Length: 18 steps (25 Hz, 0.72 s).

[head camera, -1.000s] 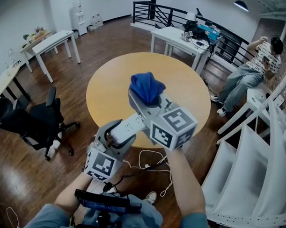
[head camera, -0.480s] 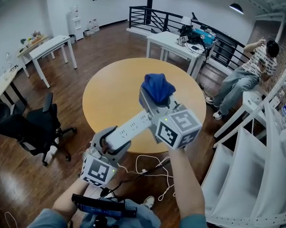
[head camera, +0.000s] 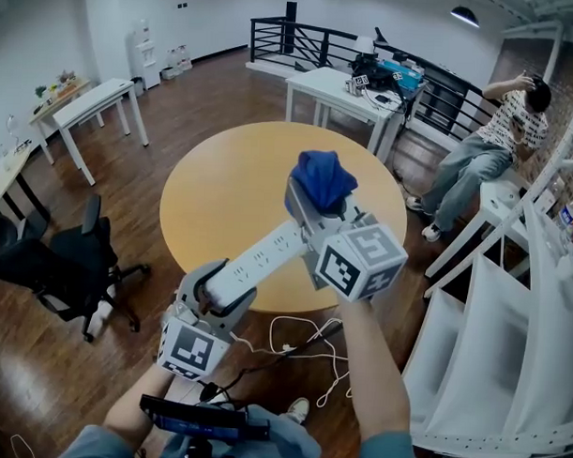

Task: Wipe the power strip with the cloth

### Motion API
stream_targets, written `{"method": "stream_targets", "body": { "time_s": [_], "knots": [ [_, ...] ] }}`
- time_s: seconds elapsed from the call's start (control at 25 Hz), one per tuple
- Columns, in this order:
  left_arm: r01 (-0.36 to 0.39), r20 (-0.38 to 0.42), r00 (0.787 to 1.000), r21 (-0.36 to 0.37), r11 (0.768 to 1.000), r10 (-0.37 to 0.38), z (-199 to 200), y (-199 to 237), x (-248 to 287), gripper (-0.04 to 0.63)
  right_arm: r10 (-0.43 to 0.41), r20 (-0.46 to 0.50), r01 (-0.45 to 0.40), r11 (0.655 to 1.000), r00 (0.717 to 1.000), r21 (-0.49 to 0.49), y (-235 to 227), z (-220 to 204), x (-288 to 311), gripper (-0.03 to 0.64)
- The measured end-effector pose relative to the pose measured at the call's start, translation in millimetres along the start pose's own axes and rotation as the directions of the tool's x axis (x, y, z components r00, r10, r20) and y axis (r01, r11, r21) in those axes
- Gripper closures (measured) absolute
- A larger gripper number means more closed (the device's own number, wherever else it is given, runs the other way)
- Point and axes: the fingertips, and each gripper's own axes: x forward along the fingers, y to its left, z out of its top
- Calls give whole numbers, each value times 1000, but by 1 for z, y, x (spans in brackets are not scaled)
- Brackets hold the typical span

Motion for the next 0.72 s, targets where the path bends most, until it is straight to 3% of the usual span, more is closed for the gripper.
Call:
{"method": "stream_targets", "body": {
  "time_s": [0.28,0.72],
  "knots": [
    [-16,5,1000,-76,997,16,-3,8,-5,310,-13,-1,13,1000,1000,13,1,-8,-6,555],
    [-36,11,999,-131,991,38,-5,18,-2,310,-47,28,45,997,999,66,-6,-14,-33,554]
  ]
}}
